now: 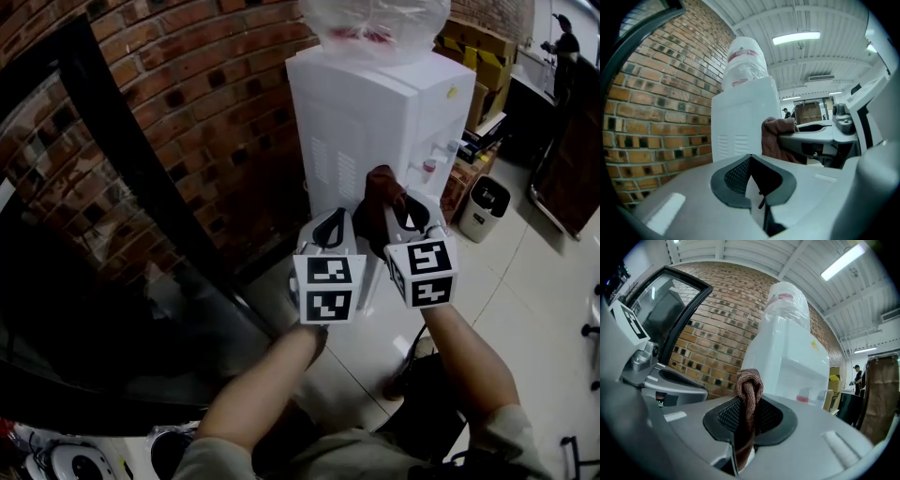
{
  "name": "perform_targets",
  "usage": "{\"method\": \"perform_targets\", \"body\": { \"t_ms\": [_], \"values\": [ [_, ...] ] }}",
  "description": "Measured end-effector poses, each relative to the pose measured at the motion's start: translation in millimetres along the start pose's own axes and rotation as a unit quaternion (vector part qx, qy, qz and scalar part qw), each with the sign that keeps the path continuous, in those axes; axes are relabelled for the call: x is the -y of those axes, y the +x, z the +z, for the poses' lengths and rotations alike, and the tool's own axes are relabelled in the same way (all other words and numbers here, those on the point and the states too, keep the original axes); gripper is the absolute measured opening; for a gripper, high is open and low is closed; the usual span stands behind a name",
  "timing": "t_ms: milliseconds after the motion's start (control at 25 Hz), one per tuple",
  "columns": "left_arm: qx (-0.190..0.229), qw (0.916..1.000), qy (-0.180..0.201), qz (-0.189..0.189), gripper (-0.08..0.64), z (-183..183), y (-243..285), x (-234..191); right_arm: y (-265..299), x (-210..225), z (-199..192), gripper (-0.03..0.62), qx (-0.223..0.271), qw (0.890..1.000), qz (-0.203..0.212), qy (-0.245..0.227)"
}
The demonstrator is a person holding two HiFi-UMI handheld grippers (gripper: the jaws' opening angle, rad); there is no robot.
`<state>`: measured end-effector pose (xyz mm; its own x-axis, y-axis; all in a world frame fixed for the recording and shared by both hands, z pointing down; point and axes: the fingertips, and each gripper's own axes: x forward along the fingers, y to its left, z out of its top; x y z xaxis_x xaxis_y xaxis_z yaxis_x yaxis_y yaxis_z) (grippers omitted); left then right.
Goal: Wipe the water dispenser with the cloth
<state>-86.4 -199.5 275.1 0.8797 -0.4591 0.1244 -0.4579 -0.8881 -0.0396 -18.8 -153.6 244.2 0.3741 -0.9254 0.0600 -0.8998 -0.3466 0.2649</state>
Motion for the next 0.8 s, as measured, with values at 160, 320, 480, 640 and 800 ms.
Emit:
{"method": "perform_targets", "body": {
  "t_ms": [160,320,480,640,800],
  "values": [
    [-0.017,0.9998,-0.010,-0.001,0.000,-29.2,7.2,-3.5,2.4,-7.8,-34.6,0.072,-0.021,1.000,-0.005,0.014],
    [-0.027,0.9995,-0.015,-0.005,0.000,-51.3,13.3,-4.2,2.8,-15.4,-72.1,0.072,-0.050,0.998,-0.003,0.033],
    [-0.032,0.9992,-0.023,-0.006,0.000,-71.8,19.8,-5.0,3.5,-20.2,-99.1,0.072,-0.063,0.997,-0.006,0.048],
    [-0.041,0.9986,-0.032,-0.007,0.000,-96.7,25.7,-5.3,5.2,-27.5,-123.6,0.072,-0.078,0.995,-0.011,0.062],
    [-0.050,0.9983,-0.030,-0.011,0.000,-124.3,32.4,-3.5,7.1,-41.2,-177.7,0.072,-0.127,0.988,-0.013,0.085]
  ]
}}
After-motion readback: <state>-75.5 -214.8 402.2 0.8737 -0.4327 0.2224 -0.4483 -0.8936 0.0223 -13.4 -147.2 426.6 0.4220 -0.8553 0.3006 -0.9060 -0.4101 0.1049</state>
